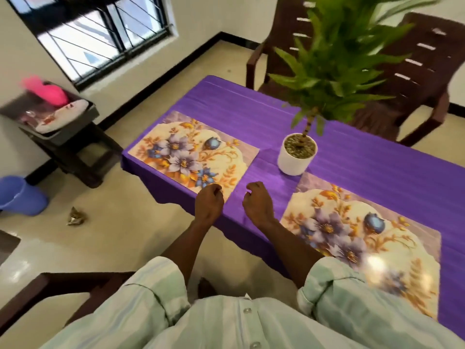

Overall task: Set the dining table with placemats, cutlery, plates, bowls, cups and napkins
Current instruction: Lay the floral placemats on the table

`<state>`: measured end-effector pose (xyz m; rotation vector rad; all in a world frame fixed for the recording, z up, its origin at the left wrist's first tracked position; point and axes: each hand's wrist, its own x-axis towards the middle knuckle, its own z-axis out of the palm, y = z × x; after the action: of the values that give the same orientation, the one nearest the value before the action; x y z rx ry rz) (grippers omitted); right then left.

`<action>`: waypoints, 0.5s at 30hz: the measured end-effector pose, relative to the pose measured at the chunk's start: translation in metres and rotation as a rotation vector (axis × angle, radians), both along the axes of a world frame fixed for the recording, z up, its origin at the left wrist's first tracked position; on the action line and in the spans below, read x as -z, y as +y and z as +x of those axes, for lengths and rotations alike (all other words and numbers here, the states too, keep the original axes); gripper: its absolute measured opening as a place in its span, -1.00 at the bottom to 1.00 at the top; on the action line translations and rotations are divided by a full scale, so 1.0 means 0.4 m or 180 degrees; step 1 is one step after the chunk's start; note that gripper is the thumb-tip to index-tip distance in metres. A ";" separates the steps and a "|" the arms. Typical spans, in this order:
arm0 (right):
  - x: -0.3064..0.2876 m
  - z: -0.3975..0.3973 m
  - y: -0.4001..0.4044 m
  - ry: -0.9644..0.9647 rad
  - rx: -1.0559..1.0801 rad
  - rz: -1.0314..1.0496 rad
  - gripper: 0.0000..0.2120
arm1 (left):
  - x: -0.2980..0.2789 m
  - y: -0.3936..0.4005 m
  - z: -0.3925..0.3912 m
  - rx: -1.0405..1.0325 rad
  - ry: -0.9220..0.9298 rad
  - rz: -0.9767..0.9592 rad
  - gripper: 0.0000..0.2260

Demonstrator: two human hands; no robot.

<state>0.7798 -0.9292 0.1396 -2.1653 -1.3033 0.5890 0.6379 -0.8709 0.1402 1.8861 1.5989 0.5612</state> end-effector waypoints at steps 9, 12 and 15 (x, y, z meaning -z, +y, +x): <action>-0.014 -0.264 0.291 -0.0129 -0.0322 -0.0074 -0.72 | -0.042 0.285 -0.276 -0.0414 0.0044 -0.0143 -0.78; 0.004 -0.285 0.374 -0.0187 -0.0292 -0.0175 -0.71 | -0.039 0.381 -0.299 -0.0430 0.0048 -0.0162 -0.80; 0.019 -0.287 0.482 -0.0103 -0.0099 -0.0244 -0.69 | -0.023 0.497 -0.312 -0.0343 0.0123 -0.0154 -0.81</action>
<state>0.6651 -0.7362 0.1319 -2.2287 -1.3540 0.6281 0.5133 -0.6721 0.1496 1.7938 1.7319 0.5293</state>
